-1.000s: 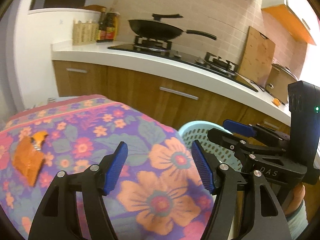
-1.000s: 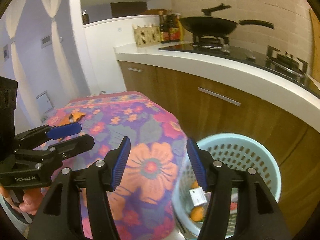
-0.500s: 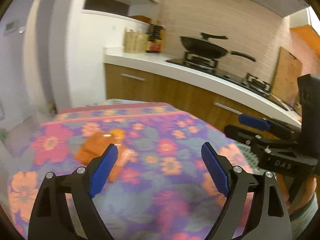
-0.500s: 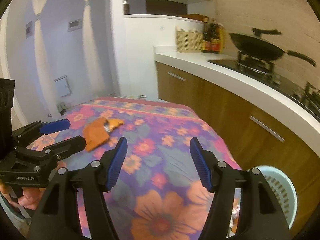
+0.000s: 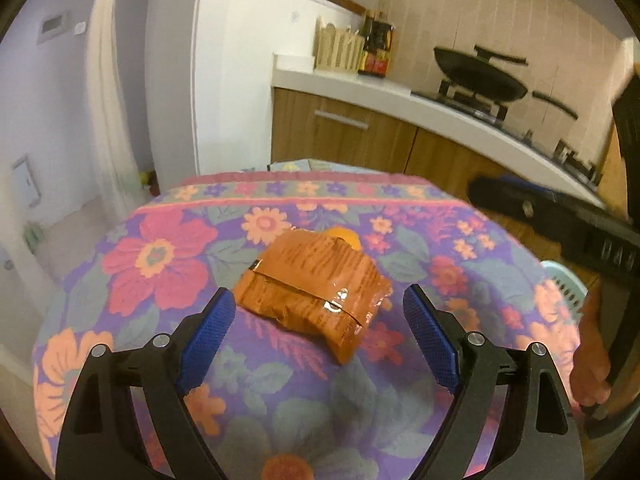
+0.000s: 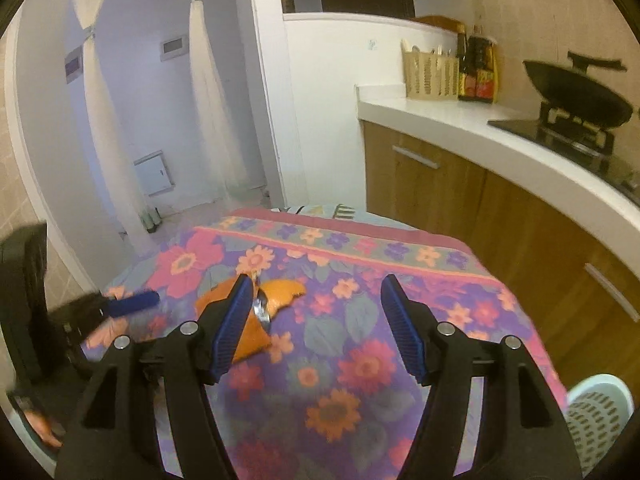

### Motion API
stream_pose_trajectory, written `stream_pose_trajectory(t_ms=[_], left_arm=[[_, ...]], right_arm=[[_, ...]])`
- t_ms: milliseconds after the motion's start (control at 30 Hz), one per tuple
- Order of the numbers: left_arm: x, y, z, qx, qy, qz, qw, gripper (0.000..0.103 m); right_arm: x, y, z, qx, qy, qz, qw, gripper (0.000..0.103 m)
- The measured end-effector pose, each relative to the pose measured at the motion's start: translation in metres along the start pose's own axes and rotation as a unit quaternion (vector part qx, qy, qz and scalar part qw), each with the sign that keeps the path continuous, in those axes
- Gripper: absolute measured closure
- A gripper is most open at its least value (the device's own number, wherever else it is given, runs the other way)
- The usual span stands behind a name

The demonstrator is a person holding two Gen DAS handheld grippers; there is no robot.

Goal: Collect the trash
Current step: 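Grasp the orange snack wrapper with the left gripper while the right grasps a peel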

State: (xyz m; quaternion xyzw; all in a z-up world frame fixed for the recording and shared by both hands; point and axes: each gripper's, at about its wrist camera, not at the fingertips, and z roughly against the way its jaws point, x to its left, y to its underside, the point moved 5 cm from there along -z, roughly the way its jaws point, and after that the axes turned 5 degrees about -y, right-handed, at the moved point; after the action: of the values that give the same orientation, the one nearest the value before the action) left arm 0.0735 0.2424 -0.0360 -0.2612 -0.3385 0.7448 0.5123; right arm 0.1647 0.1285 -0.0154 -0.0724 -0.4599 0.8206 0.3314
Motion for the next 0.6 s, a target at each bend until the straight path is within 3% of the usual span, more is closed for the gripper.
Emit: stream_pose_trajectory(t_ms=[200, 367, 600], left_arm=[[-0.009, 0.001, -0.027, 0.022, -0.051, -0.035, 0.9979, 0.025], [-0.005, 0.006, -0.038, 0.055, -0.042, -0.027, 0.9972, 0.040], [0.006, 0.010, -0.036, 0.054, -0.028, 0.012, 0.9981, 0.065]], right_arm=[[-0.011, -0.008, -0.037, 0.006, -0.013, -0.039, 0.999, 0.041], [-0.013, -0.003, -0.052, 0.002, -0.011, -0.053, 0.999, 0.041], [-0.013, 0.005, -0.061, 0.010, -0.019, -0.061, 0.998, 0.041]])
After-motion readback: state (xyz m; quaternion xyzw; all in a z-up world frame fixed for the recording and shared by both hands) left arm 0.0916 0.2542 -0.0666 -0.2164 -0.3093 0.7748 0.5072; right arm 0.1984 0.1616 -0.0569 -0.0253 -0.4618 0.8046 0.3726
